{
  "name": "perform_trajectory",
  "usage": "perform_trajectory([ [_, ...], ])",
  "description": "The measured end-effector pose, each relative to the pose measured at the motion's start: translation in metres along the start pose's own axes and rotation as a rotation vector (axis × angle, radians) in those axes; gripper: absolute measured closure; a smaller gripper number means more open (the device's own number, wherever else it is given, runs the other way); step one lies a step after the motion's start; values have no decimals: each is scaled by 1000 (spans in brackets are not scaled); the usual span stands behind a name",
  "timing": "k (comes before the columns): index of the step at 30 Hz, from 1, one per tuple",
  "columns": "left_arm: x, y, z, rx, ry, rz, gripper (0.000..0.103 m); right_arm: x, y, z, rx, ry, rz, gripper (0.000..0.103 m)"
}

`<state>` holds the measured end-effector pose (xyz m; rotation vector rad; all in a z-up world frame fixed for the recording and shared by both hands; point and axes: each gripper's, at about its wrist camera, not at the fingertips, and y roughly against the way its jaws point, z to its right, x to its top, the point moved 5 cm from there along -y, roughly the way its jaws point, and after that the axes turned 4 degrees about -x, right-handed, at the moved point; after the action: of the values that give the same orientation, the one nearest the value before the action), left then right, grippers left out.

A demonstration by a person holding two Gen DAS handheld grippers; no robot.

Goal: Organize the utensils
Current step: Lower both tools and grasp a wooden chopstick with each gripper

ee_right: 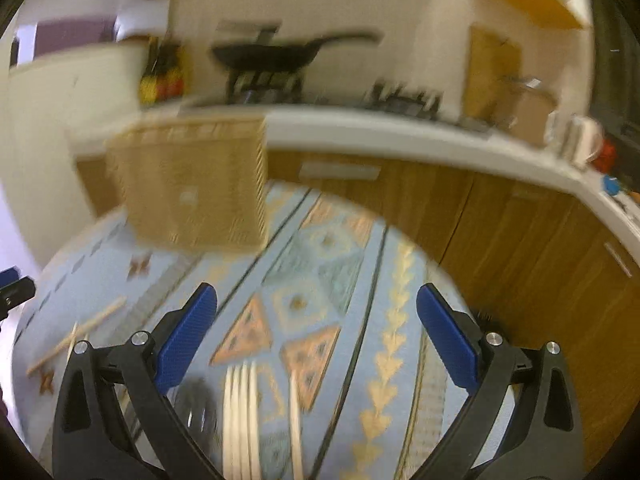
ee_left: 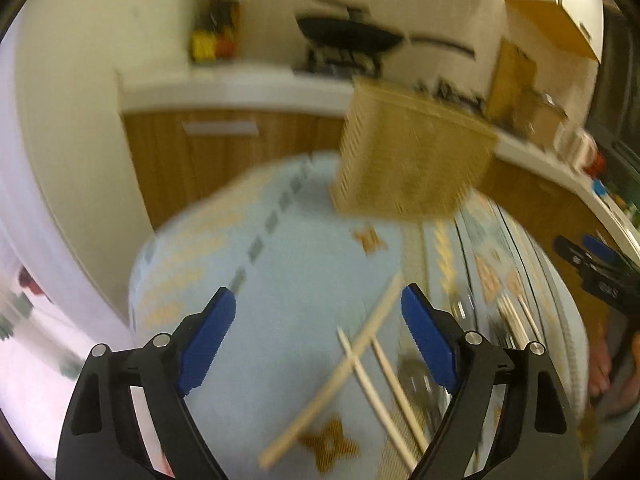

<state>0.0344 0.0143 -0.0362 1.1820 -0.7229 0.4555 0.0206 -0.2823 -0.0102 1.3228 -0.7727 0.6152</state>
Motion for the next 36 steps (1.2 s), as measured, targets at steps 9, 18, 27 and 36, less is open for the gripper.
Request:
perform_trajectory([
  [9, -37, -23, 13, 52, -168, -243, 41, -41, -10, -2, 220, 9, -356, 45],
  [18, -15, -41, 16, -90, -230, -380, 59, -72, -24, -7, 274, 78, -582, 71],
  [27, -14, -82, 35, -33, -358, -516, 79, -87, -17, -13, 262, 145, -652, 85],
  [36, -4, -92, 44, 1, -346, -463, 99, -90, -16, -7, 242, 158, -632, 99],
])
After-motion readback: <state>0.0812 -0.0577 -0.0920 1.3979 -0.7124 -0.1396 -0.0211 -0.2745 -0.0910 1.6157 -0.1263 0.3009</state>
